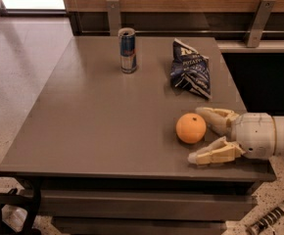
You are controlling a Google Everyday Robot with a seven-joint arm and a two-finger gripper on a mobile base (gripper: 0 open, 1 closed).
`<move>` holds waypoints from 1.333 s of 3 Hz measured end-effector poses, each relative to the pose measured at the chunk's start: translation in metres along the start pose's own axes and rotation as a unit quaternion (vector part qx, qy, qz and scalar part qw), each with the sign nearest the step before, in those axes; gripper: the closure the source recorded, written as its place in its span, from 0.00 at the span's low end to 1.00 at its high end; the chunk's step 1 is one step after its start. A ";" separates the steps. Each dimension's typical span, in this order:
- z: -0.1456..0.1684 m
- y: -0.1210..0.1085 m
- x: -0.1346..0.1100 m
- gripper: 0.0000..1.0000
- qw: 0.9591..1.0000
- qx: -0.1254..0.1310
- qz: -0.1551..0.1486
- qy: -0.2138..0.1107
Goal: Pick orange
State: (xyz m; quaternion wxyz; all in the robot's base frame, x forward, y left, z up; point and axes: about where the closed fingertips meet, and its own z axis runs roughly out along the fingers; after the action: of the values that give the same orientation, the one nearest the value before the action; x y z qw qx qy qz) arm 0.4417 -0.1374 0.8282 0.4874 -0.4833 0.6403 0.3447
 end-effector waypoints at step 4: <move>0.006 0.002 -0.004 1.00 1.000 -0.007 -0.004 0.001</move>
Offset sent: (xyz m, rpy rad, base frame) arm 0.0001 0.0019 0.0009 -0.0020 -0.0009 0.0039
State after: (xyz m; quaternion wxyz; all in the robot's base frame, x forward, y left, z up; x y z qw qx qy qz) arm 0.4415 -0.1300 0.8307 0.4850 -0.4894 0.6365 0.3466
